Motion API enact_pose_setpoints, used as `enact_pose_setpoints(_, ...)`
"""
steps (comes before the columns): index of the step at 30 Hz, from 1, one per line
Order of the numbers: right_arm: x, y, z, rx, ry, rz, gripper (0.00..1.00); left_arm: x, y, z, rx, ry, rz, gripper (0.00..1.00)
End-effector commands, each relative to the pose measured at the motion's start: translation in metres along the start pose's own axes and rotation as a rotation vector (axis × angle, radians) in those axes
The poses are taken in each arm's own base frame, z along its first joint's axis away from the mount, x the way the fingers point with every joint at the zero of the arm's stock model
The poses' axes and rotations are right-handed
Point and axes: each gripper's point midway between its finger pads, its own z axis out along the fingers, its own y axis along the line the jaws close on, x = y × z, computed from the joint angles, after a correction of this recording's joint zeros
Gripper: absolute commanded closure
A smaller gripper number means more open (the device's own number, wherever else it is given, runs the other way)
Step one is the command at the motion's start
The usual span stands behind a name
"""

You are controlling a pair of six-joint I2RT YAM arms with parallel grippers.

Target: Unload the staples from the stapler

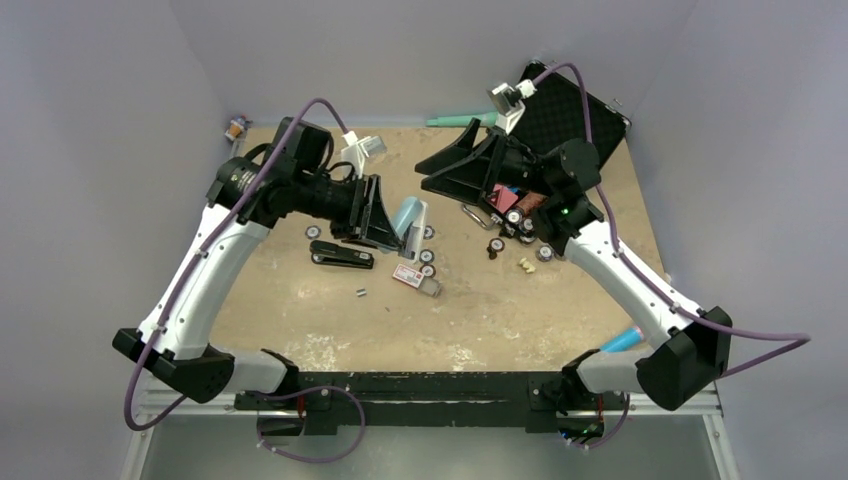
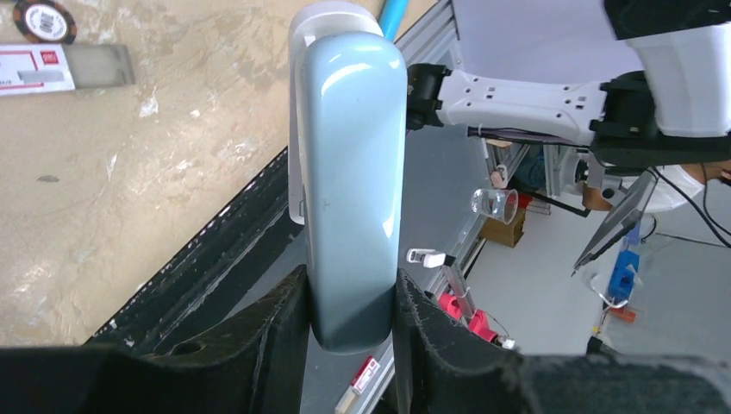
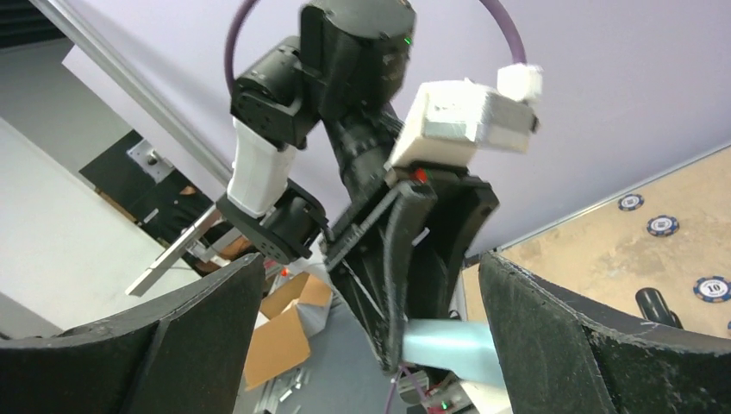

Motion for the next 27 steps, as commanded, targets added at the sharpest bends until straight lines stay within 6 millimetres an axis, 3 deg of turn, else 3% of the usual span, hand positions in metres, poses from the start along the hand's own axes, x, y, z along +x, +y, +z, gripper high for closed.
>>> enact_pose_setpoints(1, -0.006, 0.016, 0.001, -0.064, 0.016, -0.037, 0.01, -0.008, -0.048, -0.03, 0.126, -0.088, 0.086, 1.0)
enact_pose_setpoints(9, -0.009, 0.024, 0.0, -0.071, 0.006, -0.029, 0.01, -0.016, -0.09, -0.054, 0.264, -0.144, 0.151, 1.0)
enact_pose_setpoints(20, 0.008, 0.031, -0.006, -0.088, 0.036, 0.001, 0.04, -0.037, -0.114, -0.064, 0.354, -0.247, 0.187, 1.0)
enact_pose_setpoints(27, 0.02, 0.045, 0.002, -0.136, 0.08, 0.0, 0.1, -0.051, -0.123, -0.066, 0.389, -0.297, 0.184, 1.0)
